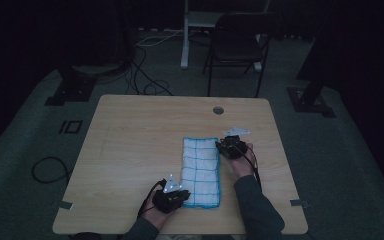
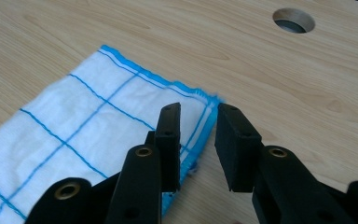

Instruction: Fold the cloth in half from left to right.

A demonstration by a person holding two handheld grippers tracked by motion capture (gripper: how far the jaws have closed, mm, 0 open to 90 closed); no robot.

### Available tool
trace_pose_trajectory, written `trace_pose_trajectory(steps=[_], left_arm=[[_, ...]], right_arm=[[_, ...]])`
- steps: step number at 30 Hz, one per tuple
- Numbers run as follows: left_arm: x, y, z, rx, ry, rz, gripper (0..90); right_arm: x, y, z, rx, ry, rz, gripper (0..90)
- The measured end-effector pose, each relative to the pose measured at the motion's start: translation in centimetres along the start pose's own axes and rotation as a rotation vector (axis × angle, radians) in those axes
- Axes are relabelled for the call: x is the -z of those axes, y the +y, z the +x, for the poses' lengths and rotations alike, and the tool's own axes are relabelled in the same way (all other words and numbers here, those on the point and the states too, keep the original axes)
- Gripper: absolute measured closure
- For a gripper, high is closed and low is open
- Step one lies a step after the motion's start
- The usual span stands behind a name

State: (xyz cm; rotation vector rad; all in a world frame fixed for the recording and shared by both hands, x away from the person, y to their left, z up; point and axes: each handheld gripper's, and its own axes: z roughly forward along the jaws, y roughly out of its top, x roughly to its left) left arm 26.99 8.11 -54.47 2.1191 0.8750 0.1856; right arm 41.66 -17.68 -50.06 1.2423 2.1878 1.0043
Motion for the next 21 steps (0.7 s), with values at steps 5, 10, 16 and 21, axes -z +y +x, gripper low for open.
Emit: trace_pose_trajectory(steps=[5,10,16,21], left_arm=[[0.1,0.3,0.3,0.003,0.006,-0.004,81.4],[0.3,1.3,1.2,0.023,0.037,-0.035,79.8],[0.6,3.2,3.3,0.033,0.089,-0.064,77.6],[0.3,4.9,5.0,0.046,0.120,-0.082,75.7]], right_arm=[[0.1,-0.4,-0.4,-0.002,-0.004,0.007,71.3],[0.0,-0.6,-0.5,-0.001,-0.001,0.011,71.3],[-0.2,-0.9,-0.3,0.003,0.005,0.017,71.2],[-0.4,-1.1,-0.2,0.002,0.009,0.023,71.0]])
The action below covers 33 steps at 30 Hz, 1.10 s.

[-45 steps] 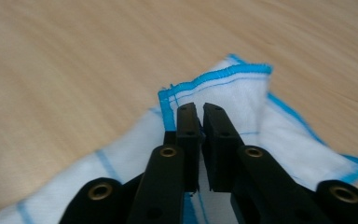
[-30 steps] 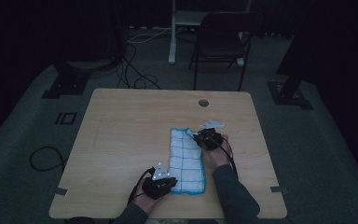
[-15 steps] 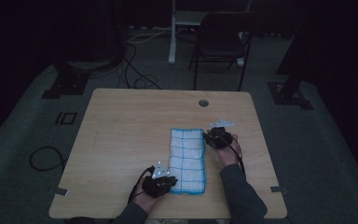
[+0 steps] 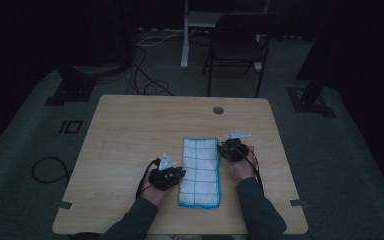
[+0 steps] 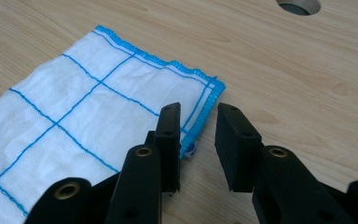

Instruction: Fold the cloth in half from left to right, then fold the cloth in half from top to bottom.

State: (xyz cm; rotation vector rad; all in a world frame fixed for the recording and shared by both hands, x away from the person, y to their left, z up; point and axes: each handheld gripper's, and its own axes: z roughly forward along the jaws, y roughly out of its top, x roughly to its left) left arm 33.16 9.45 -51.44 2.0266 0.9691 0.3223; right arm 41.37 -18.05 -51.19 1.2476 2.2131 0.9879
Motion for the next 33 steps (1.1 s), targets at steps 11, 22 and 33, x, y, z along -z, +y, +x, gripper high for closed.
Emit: trace_pose_trajectory(steps=[11,22,33], left_arm=[[-0.7,1.9,2.2,0.022,0.032,-0.017,73.3],[-1.5,2.3,4.0,0.064,0.043,-0.015,71.3],[-3.3,3.4,5.2,0.072,0.061,0.000,65.7]], right_arm=[[-0.2,0.0,0.2,0.000,0.010,-0.010,66.1],[-0.3,0.0,0.0,-0.017,0.027,-0.009,55.3],[-0.7,0.0,-0.1,-0.029,0.050,0.002,53.7]])
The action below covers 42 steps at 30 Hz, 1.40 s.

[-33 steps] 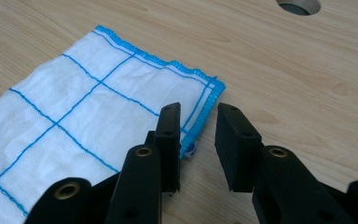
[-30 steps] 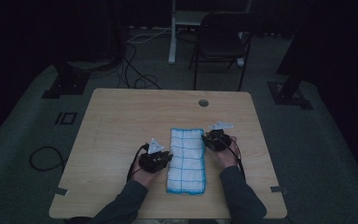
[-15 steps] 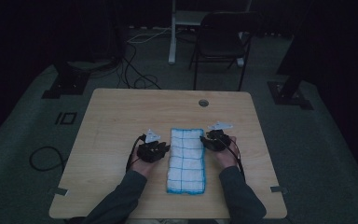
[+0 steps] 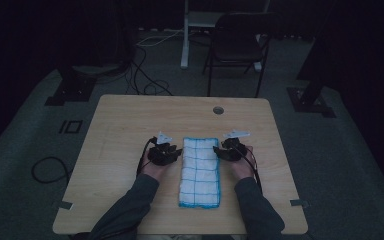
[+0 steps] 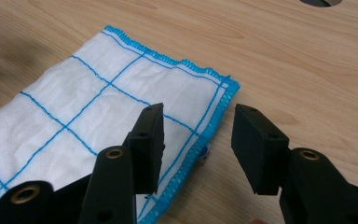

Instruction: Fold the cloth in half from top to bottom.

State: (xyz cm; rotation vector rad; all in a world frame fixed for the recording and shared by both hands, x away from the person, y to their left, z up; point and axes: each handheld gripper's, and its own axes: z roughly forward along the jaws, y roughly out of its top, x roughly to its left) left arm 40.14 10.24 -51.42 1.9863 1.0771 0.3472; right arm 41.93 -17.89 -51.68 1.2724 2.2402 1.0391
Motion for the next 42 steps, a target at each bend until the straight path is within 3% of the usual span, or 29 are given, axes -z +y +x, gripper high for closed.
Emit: trace_pose_trajectory(steps=[12,15,23,28,36,42], left_arm=[[-2.8,1.5,0.3,0.006,0.011,0.021,60.0],[-3.7,1.8,0.0,0.001,0.041,0.041,58.9],[-5.5,1.9,0.4,0.029,0.046,0.071,56.0],[-6.1,1.8,0.7,0.042,0.046,0.081,54.0],[-6.6,2.0,0.9,0.046,0.032,0.072,50.7],[-6.5,2.3,0.8,0.037,0.034,0.105,61.3]], right_arm=[[-0.9,0.8,0.1,0.000,-0.011,0.005,47.8],[-1.4,1.1,0.2,0.001,-0.009,0.010,46.1],[-2.9,1.6,-0.2,-0.045,-0.008,0.027,41.3],[-3.7,1.2,-0.5,-0.068,0.005,0.049,41.3],[-4.4,1.0,-0.2,-0.058,0.003,0.062,43.6],[-4.3,1.0,0.3,-0.024,0.008,0.064,53.4]])
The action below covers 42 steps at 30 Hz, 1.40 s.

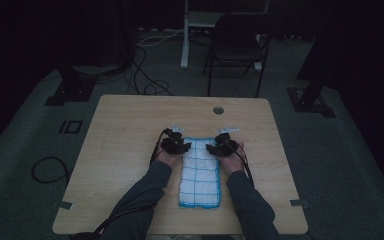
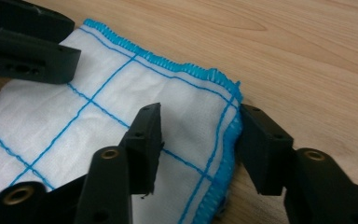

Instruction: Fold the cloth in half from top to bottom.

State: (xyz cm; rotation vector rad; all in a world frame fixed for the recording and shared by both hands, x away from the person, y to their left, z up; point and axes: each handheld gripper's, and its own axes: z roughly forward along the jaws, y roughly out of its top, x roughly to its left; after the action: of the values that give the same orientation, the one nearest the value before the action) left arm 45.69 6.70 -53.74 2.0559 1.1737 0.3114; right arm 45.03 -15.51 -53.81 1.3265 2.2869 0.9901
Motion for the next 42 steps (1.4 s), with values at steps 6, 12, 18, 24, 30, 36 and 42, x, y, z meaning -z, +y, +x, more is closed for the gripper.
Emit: trace_pose_trajectory(steps=[6,12,18,24,30,36,42], left_arm=[[-0.1,0.3,0.3,0.046,-0.035,0.026,79.2],[-0.2,0.7,0.6,0.064,-0.058,0.054,87.0],[0.0,1.0,0.8,0.062,-0.050,0.041,87.4],[1.1,1.8,0.8,0.048,-0.051,-0.011,87.3],[2.1,2.8,0.7,0.030,-0.055,-0.055,87.3],[2.9,3.5,0.5,0.006,-0.061,-0.085,87.3],[3.7,4.2,0.1,-0.015,-0.073,-0.114,87.2]], right_arm=[[-0.1,0.2,0.2,0.008,0.032,0.007,70.5],[-0.2,0.5,-0.3,-0.032,0.097,0.019,83.4],[0.1,1.0,-0.3,-0.017,0.089,0.010,84.2],[0.8,1.8,-0.3,-0.010,0.088,-0.018,84.1],[1.8,2.6,-0.6,-0.012,0.098,-0.056,84.1],[2.7,3.0,-0.7,0.002,0.106,-0.077,84.1],[3.6,3.3,-1.0,0.006,0.109,-0.105,83.9]])
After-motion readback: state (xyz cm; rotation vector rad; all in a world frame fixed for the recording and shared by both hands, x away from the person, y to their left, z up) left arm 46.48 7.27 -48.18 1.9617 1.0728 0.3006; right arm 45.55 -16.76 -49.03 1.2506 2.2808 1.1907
